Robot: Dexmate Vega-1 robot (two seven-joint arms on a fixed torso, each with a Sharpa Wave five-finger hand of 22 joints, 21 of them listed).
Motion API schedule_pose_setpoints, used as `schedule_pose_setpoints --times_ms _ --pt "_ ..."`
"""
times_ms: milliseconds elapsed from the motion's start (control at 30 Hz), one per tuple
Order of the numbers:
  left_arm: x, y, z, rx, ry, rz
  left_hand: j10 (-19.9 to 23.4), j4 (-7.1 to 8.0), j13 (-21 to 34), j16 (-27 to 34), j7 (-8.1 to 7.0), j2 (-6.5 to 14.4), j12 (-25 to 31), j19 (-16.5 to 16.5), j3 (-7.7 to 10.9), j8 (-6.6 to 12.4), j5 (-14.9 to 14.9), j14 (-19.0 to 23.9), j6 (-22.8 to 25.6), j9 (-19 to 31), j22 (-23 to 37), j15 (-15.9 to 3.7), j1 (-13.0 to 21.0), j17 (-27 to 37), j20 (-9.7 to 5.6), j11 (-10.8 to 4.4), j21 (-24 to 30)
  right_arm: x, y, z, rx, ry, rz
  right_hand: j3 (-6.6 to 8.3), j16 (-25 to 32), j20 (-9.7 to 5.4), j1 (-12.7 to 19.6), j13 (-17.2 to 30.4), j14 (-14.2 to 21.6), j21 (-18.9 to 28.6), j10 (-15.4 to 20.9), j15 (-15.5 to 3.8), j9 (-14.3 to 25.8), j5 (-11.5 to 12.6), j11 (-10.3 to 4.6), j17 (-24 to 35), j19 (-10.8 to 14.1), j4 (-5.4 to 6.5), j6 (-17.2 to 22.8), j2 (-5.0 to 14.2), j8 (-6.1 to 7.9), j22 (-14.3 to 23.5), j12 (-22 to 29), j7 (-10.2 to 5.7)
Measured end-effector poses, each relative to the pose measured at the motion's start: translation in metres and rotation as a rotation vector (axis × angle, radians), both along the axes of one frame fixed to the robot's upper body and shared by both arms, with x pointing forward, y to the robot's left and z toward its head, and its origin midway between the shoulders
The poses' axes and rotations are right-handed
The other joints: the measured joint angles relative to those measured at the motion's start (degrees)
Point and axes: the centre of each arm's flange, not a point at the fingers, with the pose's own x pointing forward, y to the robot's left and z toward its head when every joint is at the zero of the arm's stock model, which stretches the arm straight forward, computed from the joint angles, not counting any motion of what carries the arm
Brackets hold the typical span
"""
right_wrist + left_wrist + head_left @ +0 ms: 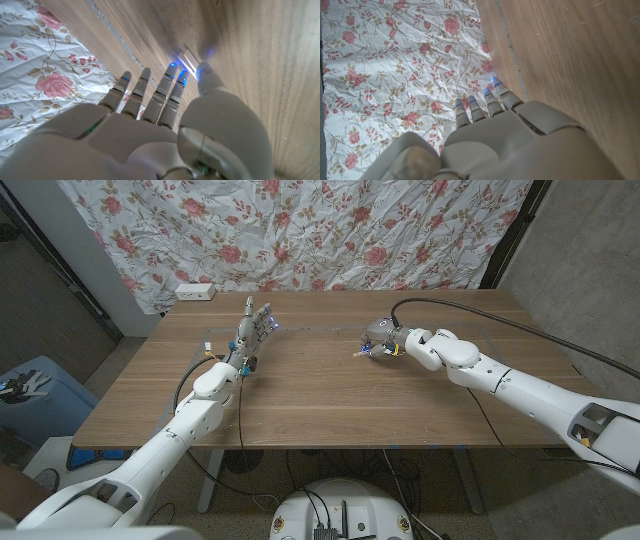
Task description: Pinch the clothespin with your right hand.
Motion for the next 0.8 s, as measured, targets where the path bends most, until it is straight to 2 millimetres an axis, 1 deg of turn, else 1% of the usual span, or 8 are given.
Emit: schedule_pose_setpoints --times_ms 167,267,333,467,500,533,633,800 --pt "0.0000 0.0000 0.0000 0.000 0.000 0.000 0.00 0.00 0.00 0.00 0.00 0.00 0.00 0.00 0.00 0.00 0.00 0.00 0.00 0.00 0.00 0.00 0.00 0.00 0.00 0.00 0.00 0.0024 -0.0005 0.0001 -0.003 -0.009 0.005 -0.54 1.15 -0.67 2.24 0.00 1.58 0.00 2.19 -0.12 0.00 0.00 0.07 0.49 0.67 -0.22 1.84 -0.09 0.63 0.00 0.00 0.19" --pt "0.0000 0.0000 0.0000 0.000 0.000 0.000 0.00 0.00 0.00 0.00 0.00 0.00 0.00 0.00 0.00 0.00 0.00 0.00 0.00 0.00 0.00 0.00 0.00 0.00 0.00 0.00 0.00 0.0026 -0.0005 0.0005 -0.004 -0.015 0.009 -0.97 1.75 -0.50 2.64 0.27 2.06 0.00 3.41 -0.21 -0.01 0.00 0.07 0.79 0.92 -0.26 2.94 0.07 0.90 0.00 0.00 0.15" --pt "0.0000 0.0000 0.0000 0.000 0.000 0.000 0.00 0.00 0.00 0.00 0.00 0.00 0.00 0.00 0.00 0.00 0.00 0.00 0.00 0.00 0.00 0.00 0.00 0.00 0.00 0.00 0.00 0.0034 -0.0008 0.0001 -0.005 -0.017 0.010 -1.42 2.42 -0.72 3.43 0.27 2.67 0.00 4.29 -0.18 -0.01 0.00 0.12 1.09 1.13 -0.16 3.79 -0.34 1.34 0.00 0.00 0.14" --pt "0.0000 0.0000 0.0000 0.000 0.000 0.000 0.00 0.00 0.00 0.00 0.00 0.00 0.00 0.00 0.00 0.00 0.00 0.00 0.00 0.00 0.00 0.00 0.00 0.00 0.00 0.00 0.00 0.0037 -0.0010 0.0003 -0.005 -0.025 0.016 -2.05 3.39 -0.82 4.01 0.54 3.37 0.00 5.77 -0.26 0.27 0.00 -0.05 1.59 1.24 0.00 5.11 0.22 1.88 0.00 0.00 0.02" --pt "0.0000 0.0000 0.0001 0.000 0.000 0.000 0.00 0.00 0.00 0.00 0.00 0.00 0.00 0.00 0.00 0.00 0.00 0.00 0.00 0.00 0.00 0.00 0.00 0.00 0.00 0.00 0.00 0.0035 -0.0008 0.0005 -0.005 -0.027 0.018 -2.15 3.63 -1.03 4.61 0.54 3.78 0.00 6.14 -0.29 0.27 0.00 0.01 1.77 1.44 -0.03 5.50 -0.36 1.89 0.00 0.00 0.01" --pt "0.0000 0.0000 0.0001 0.000 0.000 0.000 0.00 0.00 0.00 0.00 0.00 0.00 0.00 0.00 0.00 0.00 0.00 0.00 0.00 0.00 0.00 0.00 0.00 0.00 0.00 0.00 0.00 0.0035 -0.0007 0.0006 -0.005 -0.028 0.019 -2.31 3.80 -1.06 5.53 0.68 3.78 0.00 6.60 -0.30 0.27 0.00 -0.03 1.86 1.47 0.13 5.52 -0.23 1.89 0.00 0.00 0.02" --pt "-0.0001 0.0000 0.0001 0.000 0.000 0.000 0.00 0.00 0.00 0.00 0.00 0.00 0.00 0.00 0.00 0.00 0.00 0.00 0.00 0.00 0.00 0.00 0.00 0.00 0.00 0.00 0.00 0.0044 -0.0021 -0.0004 -0.005 -0.032 0.020 -2.59 4.21 -1.13 5.65 0.80 3.78 0.00 6.93 -0.30 0.27 0.00 0.03 2.07 1.54 -0.06 5.73 -0.07 1.89 0.00 0.00 0.18" --pt "-0.0001 0.0000 0.0001 0.000 0.000 0.000 0.00 0.00 0.00 0.00 0.00 0.00 0.00 0.00 0.00 0.00 0.00 0.00 0.00 0.00 0.00 0.00 0.00 0.00 0.00 0.00 0.00 0.0044 -0.0032 -0.0003 -0.003 -0.039 0.024 -2.90 4.67 -1.34 5.65 0.80 4.40 0.00 7.81 -0.30 0.26 0.01 -0.03 2.38 1.75 0.25 6.83 -0.08 2.29 0.00 0.24 0.11"
